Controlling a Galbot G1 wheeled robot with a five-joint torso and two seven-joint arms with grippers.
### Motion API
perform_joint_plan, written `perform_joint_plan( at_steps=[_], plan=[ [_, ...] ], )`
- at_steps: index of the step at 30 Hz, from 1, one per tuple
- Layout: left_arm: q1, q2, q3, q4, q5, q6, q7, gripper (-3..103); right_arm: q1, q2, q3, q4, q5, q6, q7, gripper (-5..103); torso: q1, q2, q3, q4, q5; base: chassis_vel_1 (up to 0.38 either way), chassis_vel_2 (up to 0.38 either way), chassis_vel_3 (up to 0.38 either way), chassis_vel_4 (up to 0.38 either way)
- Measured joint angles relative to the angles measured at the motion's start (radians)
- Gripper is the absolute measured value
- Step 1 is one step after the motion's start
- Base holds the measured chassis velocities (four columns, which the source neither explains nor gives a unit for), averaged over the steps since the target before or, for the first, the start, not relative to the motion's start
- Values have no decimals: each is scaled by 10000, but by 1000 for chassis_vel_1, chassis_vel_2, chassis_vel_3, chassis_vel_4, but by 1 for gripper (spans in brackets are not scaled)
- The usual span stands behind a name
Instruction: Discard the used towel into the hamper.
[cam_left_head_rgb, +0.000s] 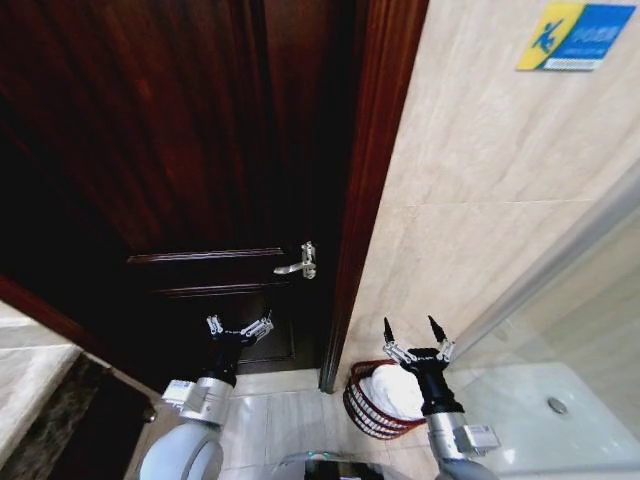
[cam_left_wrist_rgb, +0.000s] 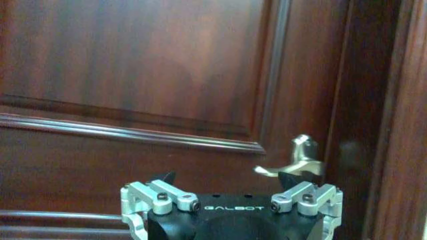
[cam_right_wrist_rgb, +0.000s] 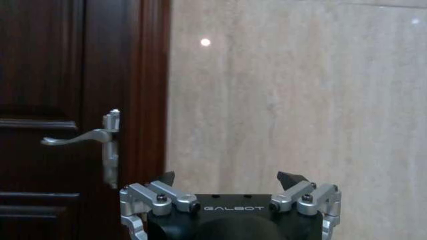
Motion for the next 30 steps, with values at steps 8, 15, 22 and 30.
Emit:
perform_joint_plan(
  at_steps=[8,15,22,30],
  plan=[
    [0,0,0,0,0,0,0,100,1,0,0,-4,0,0,1,100,-1,-2,0,-1,0,54,52,60,59],
    [0,0,0,0,0,0,0,100,1,0,0,-7,0,0,1,100,-1,-3,-1,-2,0,11,8,16,13],
    [0,0,0,0,0,0,0,100,1,0,0,-7,0,0,1,100,-1,-4,-2,-2,0,0,0,0,0],
    [0,-1,0,0,0,0,0,100,0,0,0,-8,0,0,1,100,-2,-4,-2,0,0,5,5,6,7]
  ],
)
